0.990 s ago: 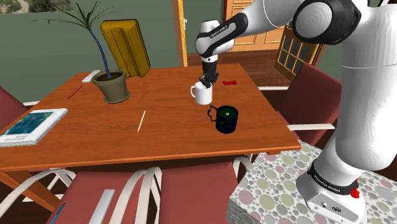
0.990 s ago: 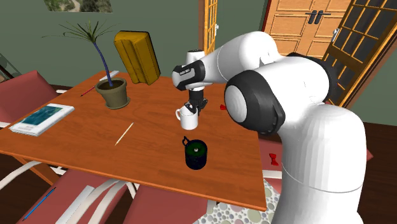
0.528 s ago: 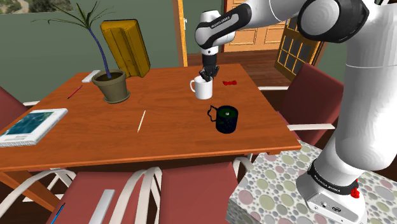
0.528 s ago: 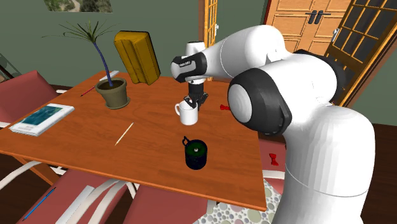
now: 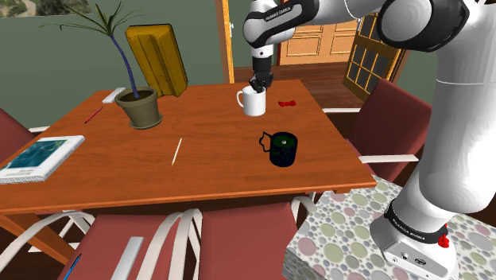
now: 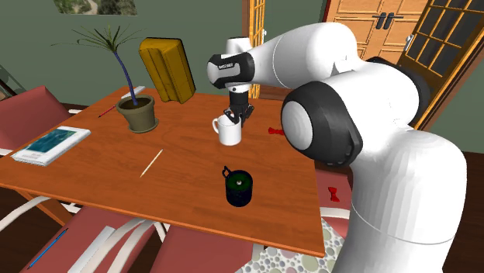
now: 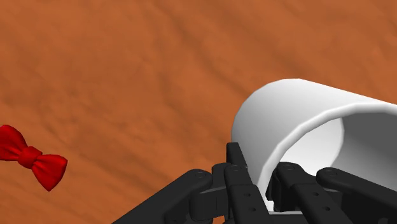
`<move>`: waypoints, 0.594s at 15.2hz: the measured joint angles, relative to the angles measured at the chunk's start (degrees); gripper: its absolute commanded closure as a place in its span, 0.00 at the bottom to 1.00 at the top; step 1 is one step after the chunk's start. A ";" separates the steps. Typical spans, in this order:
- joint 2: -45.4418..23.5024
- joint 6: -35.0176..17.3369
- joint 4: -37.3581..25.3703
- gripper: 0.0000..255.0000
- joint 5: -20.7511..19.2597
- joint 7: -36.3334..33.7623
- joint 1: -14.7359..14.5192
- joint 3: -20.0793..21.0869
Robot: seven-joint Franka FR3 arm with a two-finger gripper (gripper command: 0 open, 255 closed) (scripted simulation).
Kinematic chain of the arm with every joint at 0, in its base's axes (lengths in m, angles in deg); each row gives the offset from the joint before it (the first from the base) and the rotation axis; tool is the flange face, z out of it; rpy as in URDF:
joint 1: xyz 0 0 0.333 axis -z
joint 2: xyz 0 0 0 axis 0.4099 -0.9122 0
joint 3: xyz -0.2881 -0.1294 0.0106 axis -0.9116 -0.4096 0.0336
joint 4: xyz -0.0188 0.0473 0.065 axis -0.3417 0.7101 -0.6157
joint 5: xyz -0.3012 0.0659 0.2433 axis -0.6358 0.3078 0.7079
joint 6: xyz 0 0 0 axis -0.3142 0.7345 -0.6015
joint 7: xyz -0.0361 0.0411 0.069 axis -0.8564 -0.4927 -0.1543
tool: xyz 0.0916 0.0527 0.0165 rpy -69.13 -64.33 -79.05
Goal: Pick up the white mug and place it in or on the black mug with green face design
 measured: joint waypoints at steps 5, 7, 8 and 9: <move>0.55 3.96 -3.42 1.00 -0.11 -0.06 0.07 -0.07; 0.68 5.37 -4.70 1.00 -0.14 -0.08 0.10 -0.09; 0.74 6.09 -5.37 1.00 -0.15 -0.06 0.13 -0.11; 0.63 6.95 -6.33 1.00 -0.15 -0.08 0.15 -0.12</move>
